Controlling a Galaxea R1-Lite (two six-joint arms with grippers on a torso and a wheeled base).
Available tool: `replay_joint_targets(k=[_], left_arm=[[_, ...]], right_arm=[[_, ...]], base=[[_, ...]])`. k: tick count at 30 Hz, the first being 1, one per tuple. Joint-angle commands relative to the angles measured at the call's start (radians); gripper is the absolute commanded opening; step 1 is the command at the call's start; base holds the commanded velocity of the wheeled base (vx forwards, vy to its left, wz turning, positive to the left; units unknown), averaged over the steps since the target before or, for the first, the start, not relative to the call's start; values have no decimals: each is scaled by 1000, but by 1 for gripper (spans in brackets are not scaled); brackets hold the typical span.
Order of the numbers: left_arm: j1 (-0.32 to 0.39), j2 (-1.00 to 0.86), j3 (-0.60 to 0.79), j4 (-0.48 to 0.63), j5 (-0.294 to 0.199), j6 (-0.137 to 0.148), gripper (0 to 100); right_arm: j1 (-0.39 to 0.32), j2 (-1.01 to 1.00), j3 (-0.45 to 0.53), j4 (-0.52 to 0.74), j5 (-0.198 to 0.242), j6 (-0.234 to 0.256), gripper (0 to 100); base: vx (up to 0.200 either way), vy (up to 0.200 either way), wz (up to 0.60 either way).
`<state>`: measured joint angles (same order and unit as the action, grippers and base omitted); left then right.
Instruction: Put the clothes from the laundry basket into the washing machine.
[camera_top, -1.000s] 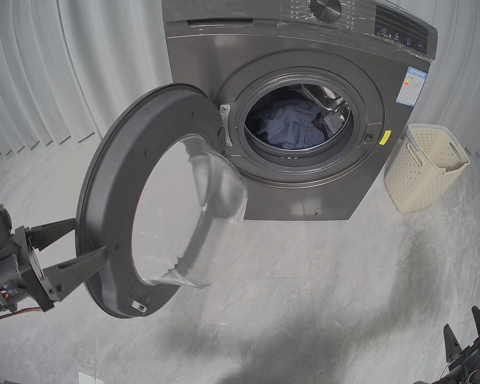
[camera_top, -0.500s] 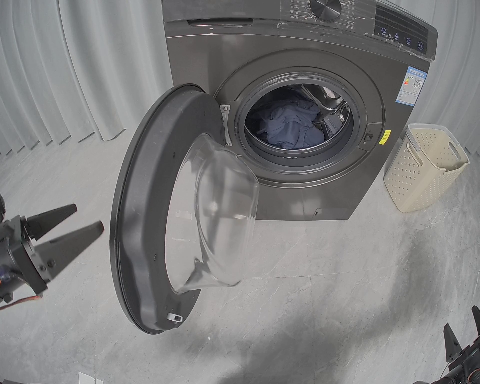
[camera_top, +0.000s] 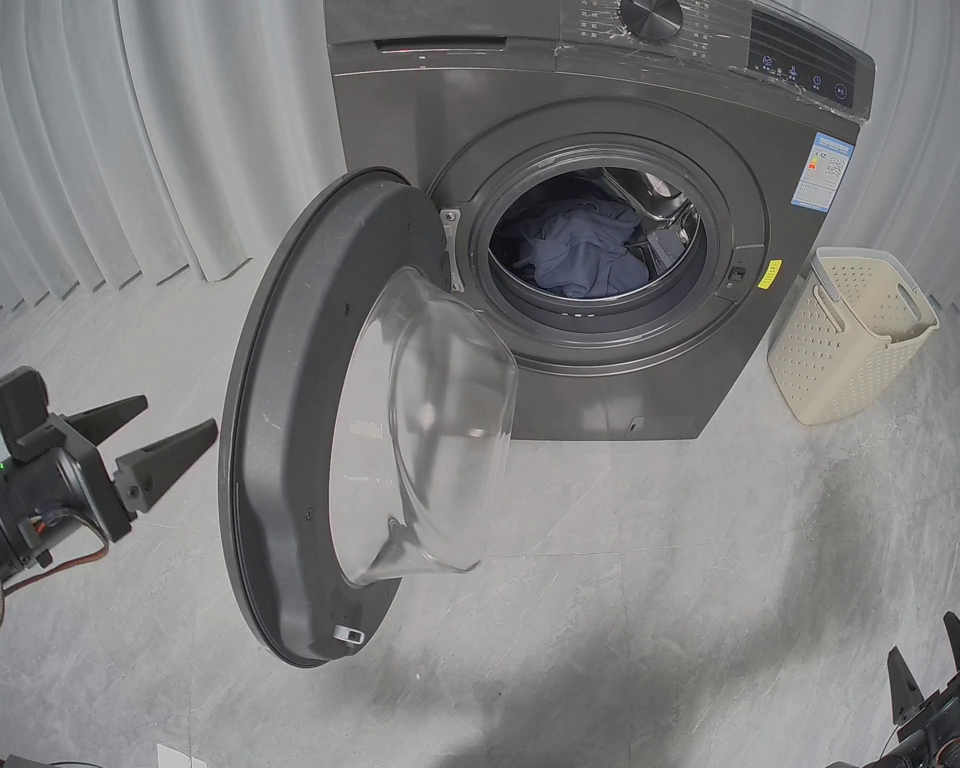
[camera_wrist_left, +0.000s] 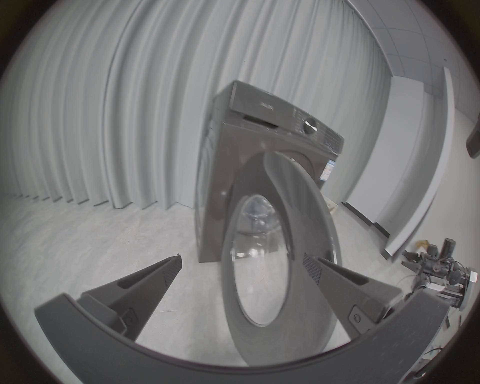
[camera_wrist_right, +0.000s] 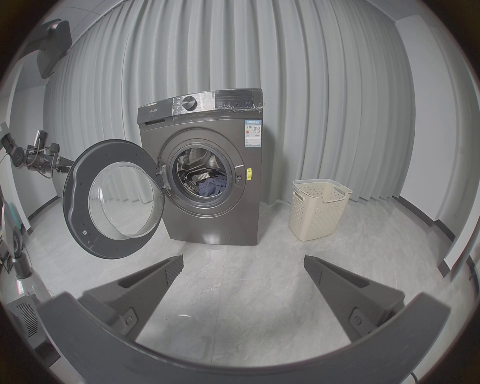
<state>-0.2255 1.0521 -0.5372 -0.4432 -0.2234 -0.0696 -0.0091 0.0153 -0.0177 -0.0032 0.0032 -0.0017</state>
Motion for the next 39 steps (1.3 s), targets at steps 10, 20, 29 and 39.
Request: replay_joint_targets(k=[10,20,29,39], left_arm=[[-259,318,-144,-104,52,-7,100],[-334,517,-311,-201,90,-16,100],[-374,658,-486,-216,116,-47,100],[-391,847,-695,-238,121,-47,100]], right_arm=[[0,-5,18,-1,4,-1,100],[0,-5,18,-1,4,-1,100],[0,-5,18,-1,4,-1,100],[0,-5,18,-1,4,-1,100]], base=[[0,0,0],[0,0,0],[0,0,0],[0,0,0]])
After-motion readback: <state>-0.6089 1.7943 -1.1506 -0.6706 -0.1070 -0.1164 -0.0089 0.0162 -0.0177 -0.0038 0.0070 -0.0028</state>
